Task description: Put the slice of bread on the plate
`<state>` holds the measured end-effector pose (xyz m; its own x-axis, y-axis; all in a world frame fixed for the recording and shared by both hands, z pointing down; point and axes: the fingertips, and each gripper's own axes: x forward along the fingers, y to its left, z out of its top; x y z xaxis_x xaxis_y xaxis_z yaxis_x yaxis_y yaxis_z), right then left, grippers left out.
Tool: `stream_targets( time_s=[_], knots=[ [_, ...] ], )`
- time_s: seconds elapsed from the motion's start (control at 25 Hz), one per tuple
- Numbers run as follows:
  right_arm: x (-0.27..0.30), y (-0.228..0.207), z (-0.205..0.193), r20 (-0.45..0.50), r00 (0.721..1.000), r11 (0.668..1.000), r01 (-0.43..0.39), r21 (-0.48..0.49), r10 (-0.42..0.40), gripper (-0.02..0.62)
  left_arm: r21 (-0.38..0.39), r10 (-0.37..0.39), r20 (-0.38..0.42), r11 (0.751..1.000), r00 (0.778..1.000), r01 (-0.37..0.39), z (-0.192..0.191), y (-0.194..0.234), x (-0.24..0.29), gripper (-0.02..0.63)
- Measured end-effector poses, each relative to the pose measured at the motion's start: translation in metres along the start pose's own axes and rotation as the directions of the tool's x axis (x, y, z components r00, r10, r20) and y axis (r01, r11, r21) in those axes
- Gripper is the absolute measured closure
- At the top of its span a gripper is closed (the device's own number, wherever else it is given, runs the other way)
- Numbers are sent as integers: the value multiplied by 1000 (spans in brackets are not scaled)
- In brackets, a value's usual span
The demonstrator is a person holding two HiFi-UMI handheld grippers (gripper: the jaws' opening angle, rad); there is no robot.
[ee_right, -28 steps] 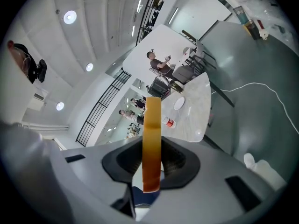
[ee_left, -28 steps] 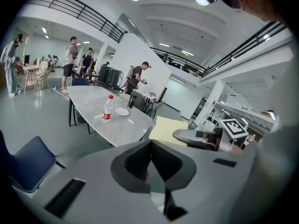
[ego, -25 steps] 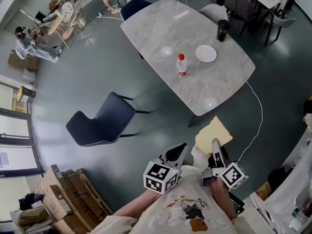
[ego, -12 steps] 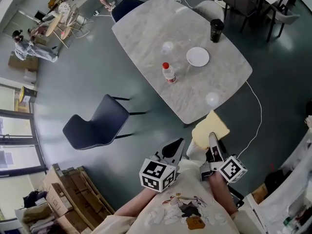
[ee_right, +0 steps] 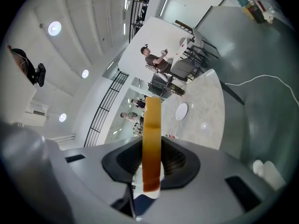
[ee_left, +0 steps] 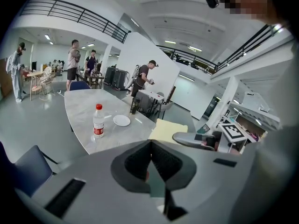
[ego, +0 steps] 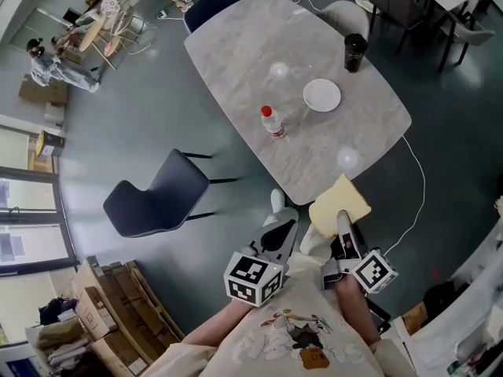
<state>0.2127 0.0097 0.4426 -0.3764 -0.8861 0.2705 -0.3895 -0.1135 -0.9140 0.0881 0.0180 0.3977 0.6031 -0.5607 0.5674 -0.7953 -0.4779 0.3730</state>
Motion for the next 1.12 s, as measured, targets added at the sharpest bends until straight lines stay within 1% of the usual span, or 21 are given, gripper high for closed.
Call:
stream_targets(
  time_s=[0.12,0.32,0.52,0.64,0.8,1.0,1.12],
  knots=[
    [10,-1,3,12,1000,1000,7,9,-7,503,4,-9,-10,1000,1000,9,6,8,8,597],
    [23,-13,11,26,998,998,62,7,-62,503,10,-45,-41,999,998,46,14,15,32,597],
    [51,-5,22,42,998,998,55,0,-55,503,23,-86,-49,996,995,87,37,33,53,597],
    [68,1,25,56,995,997,82,1,-81,503,26,-108,-55,994,993,110,50,48,61,597],
    [97,12,28,86,991,995,103,-8,-102,503,31,-143,-50,989,988,145,71,74,71,597],
    [137,24,15,128,977,985,171,16,-172,503,26,-179,-51,983,983,180,94,122,70,597],
    [160,38,14,160,973,986,169,4,-168,503,29,-204,-58,978,977,206,105,148,70,597]
  ],
)
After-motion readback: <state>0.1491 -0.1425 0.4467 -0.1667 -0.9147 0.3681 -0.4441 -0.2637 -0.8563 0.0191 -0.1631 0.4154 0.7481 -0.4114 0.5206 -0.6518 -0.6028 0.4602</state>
